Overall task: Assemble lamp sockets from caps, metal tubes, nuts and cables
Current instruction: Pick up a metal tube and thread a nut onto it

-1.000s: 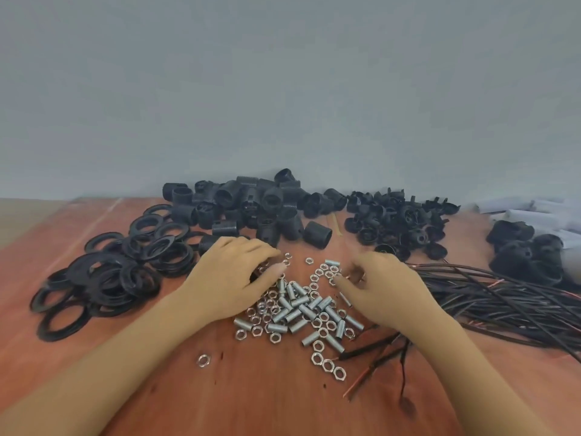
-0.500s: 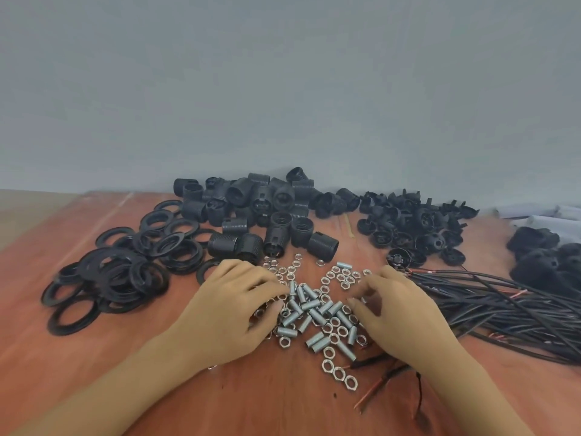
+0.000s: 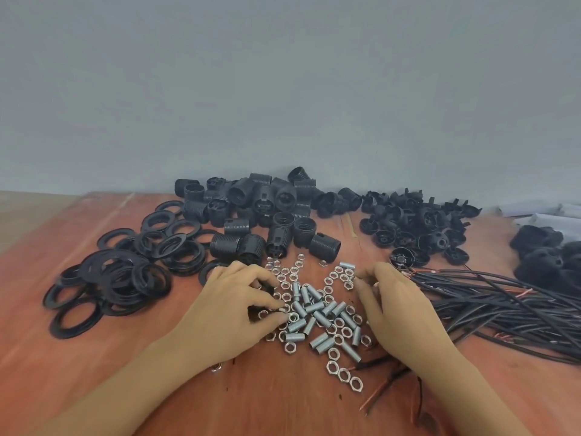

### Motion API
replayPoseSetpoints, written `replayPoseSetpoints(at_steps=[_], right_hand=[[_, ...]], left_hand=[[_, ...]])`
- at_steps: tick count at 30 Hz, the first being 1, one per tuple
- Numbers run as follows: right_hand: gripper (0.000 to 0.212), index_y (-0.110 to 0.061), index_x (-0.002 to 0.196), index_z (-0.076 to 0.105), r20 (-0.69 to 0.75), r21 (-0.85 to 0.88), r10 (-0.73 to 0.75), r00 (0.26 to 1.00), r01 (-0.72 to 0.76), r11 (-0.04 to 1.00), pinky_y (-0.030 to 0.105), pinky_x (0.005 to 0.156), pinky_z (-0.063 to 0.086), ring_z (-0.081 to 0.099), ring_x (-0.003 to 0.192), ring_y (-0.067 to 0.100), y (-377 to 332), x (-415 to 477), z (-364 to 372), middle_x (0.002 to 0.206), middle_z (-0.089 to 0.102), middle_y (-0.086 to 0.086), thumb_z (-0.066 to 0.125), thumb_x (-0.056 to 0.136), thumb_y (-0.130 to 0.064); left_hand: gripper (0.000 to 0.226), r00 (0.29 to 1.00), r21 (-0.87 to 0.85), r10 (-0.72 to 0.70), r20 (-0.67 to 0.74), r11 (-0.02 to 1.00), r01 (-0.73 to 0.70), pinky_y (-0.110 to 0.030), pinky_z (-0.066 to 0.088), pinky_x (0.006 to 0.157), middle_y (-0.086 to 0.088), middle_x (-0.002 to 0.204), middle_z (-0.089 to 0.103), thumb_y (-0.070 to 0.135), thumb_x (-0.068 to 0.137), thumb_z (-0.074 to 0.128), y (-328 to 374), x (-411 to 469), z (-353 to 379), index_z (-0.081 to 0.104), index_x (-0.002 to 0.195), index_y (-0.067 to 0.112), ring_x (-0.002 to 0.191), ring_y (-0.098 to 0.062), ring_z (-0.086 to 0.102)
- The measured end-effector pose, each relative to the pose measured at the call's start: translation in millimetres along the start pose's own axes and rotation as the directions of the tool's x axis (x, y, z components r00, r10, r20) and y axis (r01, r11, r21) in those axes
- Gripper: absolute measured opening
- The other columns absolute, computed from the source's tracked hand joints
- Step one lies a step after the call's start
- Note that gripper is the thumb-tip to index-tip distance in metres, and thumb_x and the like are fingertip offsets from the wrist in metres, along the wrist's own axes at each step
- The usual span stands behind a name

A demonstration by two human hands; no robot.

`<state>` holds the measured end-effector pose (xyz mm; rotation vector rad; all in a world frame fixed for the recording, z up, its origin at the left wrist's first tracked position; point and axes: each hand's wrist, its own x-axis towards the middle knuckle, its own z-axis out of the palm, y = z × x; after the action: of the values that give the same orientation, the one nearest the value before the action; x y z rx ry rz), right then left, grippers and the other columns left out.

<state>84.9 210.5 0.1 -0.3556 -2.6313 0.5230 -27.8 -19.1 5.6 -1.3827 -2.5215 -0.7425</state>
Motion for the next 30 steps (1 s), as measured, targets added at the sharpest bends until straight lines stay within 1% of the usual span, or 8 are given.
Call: replayPoseSetpoints(at_steps=[3, 5, 8, 11, 14, 19, 22, 30], right_hand=[[0.021, -0.030, 0.102, 0.058, -0.041, 0.173, 0.005, 0.999, 0.002, 0.985, 0.029, 0.065, 0.048, 0.057, 0.070, 0.004, -3, 0, 2, 0.079, 0.061, -0.017, 0.044, 0.095, -0.044], [0.010, -0.034, 0.097, 0.060, -0.081, 0.322, 0.008, 0.997, 0.018, 0.947, 0.020, 0.058, 0.045, 0.056, 0.061, 0.006, -8, 0, 2, 0.072, 0.062, -0.017, 0.051, 0.095, -0.039], [0.006, -0.034, 0.089, 0.064, -0.095, 0.576, 0.040, 0.995, 0.022, 0.817, 0.014, 0.054, 0.043, 0.057, 0.059, 0.008, -24, 2, 1, 0.073, 0.066, -0.013, 0.062, 0.092, -0.029], [0.005, -0.028, 0.086, 0.068, -0.010, 0.721, -0.021, 1.000, 0.022, 0.692, 0.017, 0.061, 0.050, 0.061, 0.065, 0.008, -46, 13, -1, 0.075, 0.069, -0.004, 0.066, 0.090, -0.026], [0.003, -0.020, 0.089, 0.071, 0.037, 0.817, -0.055, 0.998, 0.002, 0.577, 0.020, 0.062, 0.053, 0.063, 0.067, 0.010, -59, 25, -4, 0.078, 0.071, 0.001, 0.068, 0.089, -0.020], [0.017, -0.018, 0.101, 0.072, 0.086, 0.888, -0.066, 0.994, -0.046, 0.457, 0.025, 0.064, 0.055, 0.066, 0.070, 0.015, -58, 19, 4, 0.088, 0.075, 0.005, 0.066, 0.090, -0.007], [0.017, -0.020, 0.099, 0.075, 0.086, 0.877, -0.068, 0.994, -0.044, 0.479, 0.018, 0.062, 0.051, 0.064, 0.067, 0.009, -56, 10, 12, 0.084, 0.075, 0.001, 0.066, 0.091, -0.009], [0.016, -0.018, 0.102, 0.078, 0.094, 0.894, -0.091, 0.991, -0.044, 0.445, 0.014, 0.064, 0.048, 0.064, 0.069, 0.002, -52, 0, 16, 0.081, 0.075, -0.003, 0.069, 0.088, -0.021]], left_hand=[[0.008, 0.997, 0.032, 0.044, -0.069, 0.999, -0.041, -0.026, 0.033, 0.082, 0.021, 0.096, 0.064, 0.041, 0.078, 0.077, 4, 0, 2, 0.078, 0.079, 0.033, 0.084, -0.006, 0.051], [0.008, 0.990, -0.014, 0.019, -0.139, 1.000, -0.021, -0.023, 0.035, 0.081, 0.021, 0.089, 0.065, 0.037, 0.077, 0.078, 6, 0, 3, 0.078, 0.074, 0.030, 0.082, -0.005, 0.055], [0.011, 0.965, -0.295, -0.107, -0.238, 0.955, 0.033, -0.016, 0.043, 0.073, 0.016, 0.084, 0.071, 0.031, 0.074, 0.079, 12, 5, -2, 0.077, 0.071, 0.021, 0.077, -0.001, 0.063], [0.013, 0.939, -0.633, -0.280, -0.198, 0.768, 0.096, -0.015, 0.051, 0.064, 0.009, 0.086, 0.076, 0.033, 0.069, 0.079, 21, 16, -9, 0.077, 0.070, 0.020, 0.073, -0.003, 0.069], [0.021, 0.922, -0.840, -0.375, -0.099, 0.527, 0.125, -0.015, 0.050, 0.056, -0.003, 0.082, 0.076, 0.034, 0.062, 0.082, 27, 23, -9, 0.075, 0.072, 0.017, 0.063, -0.007, 0.068], [0.037, 0.915, -0.847, -0.381, -0.130, 0.522, 0.097, -0.023, 0.056, 0.059, -0.004, 0.082, 0.076, 0.034, 0.065, 0.090, 26, 18, 1, 0.072, 0.096, 0.022, 0.072, -0.016, 0.072], [0.029, 0.909, -0.826, -0.379, -0.174, 0.559, 0.075, -0.022, 0.056, 0.059, 0.000, 0.083, 0.076, 0.035, 0.066, 0.088, 25, 11, 4, 0.077, 0.092, 0.028, 0.074, -0.015, 0.072], [0.024, 0.916, -0.877, -0.374, -0.147, 0.478, 0.054, -0.017, 0.053, 0.058, -0.007, 0.081, 0.076, 0.023, 0.066, 0.083, 30, 4, 8, 0.079, 0.089, 0.017, 0.070, -0.016, 0.072]])
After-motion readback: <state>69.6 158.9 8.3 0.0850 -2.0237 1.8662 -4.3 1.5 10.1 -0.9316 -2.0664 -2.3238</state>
